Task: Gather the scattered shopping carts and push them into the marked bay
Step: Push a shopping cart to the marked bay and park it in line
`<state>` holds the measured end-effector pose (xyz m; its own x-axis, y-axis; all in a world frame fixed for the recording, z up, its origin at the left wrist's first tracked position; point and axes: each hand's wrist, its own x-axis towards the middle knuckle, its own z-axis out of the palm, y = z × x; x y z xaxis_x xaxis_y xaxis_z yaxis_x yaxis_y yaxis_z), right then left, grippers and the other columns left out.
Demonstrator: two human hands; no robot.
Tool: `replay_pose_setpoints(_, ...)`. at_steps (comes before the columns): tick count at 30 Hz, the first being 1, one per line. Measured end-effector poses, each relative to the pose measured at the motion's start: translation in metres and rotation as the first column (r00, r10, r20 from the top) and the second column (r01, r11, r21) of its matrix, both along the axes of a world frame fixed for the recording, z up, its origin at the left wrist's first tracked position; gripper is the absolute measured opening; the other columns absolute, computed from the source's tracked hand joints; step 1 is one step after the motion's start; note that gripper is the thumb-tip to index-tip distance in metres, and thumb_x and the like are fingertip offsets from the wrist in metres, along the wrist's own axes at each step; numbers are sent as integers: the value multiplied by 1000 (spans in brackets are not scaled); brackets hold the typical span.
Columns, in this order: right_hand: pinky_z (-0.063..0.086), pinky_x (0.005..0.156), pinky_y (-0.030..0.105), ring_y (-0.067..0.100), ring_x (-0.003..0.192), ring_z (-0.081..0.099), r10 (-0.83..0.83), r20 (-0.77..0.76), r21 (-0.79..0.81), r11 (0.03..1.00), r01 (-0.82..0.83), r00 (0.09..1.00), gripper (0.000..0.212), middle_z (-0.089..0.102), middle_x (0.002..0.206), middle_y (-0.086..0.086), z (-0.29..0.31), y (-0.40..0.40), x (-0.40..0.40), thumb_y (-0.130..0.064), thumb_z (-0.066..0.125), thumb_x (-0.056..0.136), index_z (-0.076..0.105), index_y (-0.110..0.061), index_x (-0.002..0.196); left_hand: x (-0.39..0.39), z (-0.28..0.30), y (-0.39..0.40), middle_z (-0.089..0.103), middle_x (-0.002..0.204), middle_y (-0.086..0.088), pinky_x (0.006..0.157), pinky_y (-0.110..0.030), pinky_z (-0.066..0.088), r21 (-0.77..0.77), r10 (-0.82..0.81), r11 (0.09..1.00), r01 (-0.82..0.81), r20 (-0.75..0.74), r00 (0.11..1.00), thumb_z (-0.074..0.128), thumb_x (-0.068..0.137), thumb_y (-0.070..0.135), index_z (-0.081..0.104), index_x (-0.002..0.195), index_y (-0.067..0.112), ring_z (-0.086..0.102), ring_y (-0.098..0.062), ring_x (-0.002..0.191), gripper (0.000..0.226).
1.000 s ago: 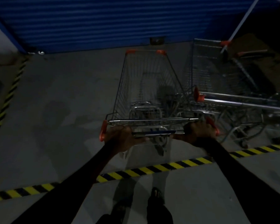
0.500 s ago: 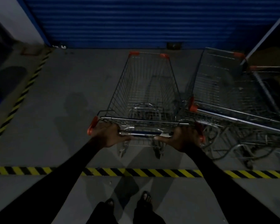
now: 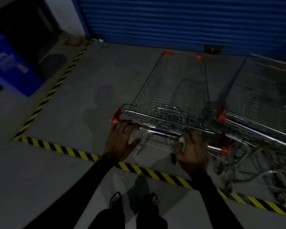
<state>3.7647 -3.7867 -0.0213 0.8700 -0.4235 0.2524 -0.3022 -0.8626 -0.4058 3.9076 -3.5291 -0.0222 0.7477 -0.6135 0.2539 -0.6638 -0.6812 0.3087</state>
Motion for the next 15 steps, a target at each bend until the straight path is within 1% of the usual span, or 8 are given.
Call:
replay_pose_setpoints(2,42,101,47,34,123,56,15,53,48,999,-18,998,52,59,134,8,5,26,1,-48,55,94,64,-17,135,-12,7,15,59,142,-4,106,-48,46,-28,66,997,-67,-26,997,67,99,47,60,143,20,56,-30,131,52)
replay_pose_setpoints(4,43,103,46,33,128,55,45,80,121,991,-54,996,51,57,139,7,8,51,4,-45,59,94,64,-18,137,-25,12,34,59,144,-7,106,-45,44,-24,152,988,-153,-24,988,61,100,50,61,143,17,53,-29,132,54)
replay_pose_setpoints(7,47,103,48,33,132,55,128,-4,250,961,-123,992,51,52,148,3,16,88,11,-48,61,96,60,-24,142,-45,19,69,59,146,-7,106,-44,44,-25,284,958,-286,-64,957,55,101,55,62,143,18,52,-28,133,57)
replay_pose_setpoints(10,44,103,44,28,136,51,224,-70,343,920,-188,972,52,51,153,2,25,119,14,-34,74,96,58,-24,145,-65,25,106,58,148,-6,107,-46,47,-26,383,921,-390,-131,914,53,103,56,59,147,19,54,-29,133,58)
replay_pose_setpoints(12,46,101,42,24,135,52,279,-75,370,899,-233,957,53,54,150,1,29,136,17,-32,76,95,58,-23,144,-80,26,130,57,149,-5,107,-46,48,-32,434,896,-444,-158,887,52,105,55,58,148,19,53,-29,135,56)
replay_pose_setpoints(15,51,95,40,20,124,58,348,-80,422,861,-285,934,50,59,139,-3,32,157,22,-33,75,95,59,-25,142,-99,26,162,58,148,-5,106,-49,50,-60,503,852,-520,-181,845,54,106,52,57,148,18,53,-28,135,54)
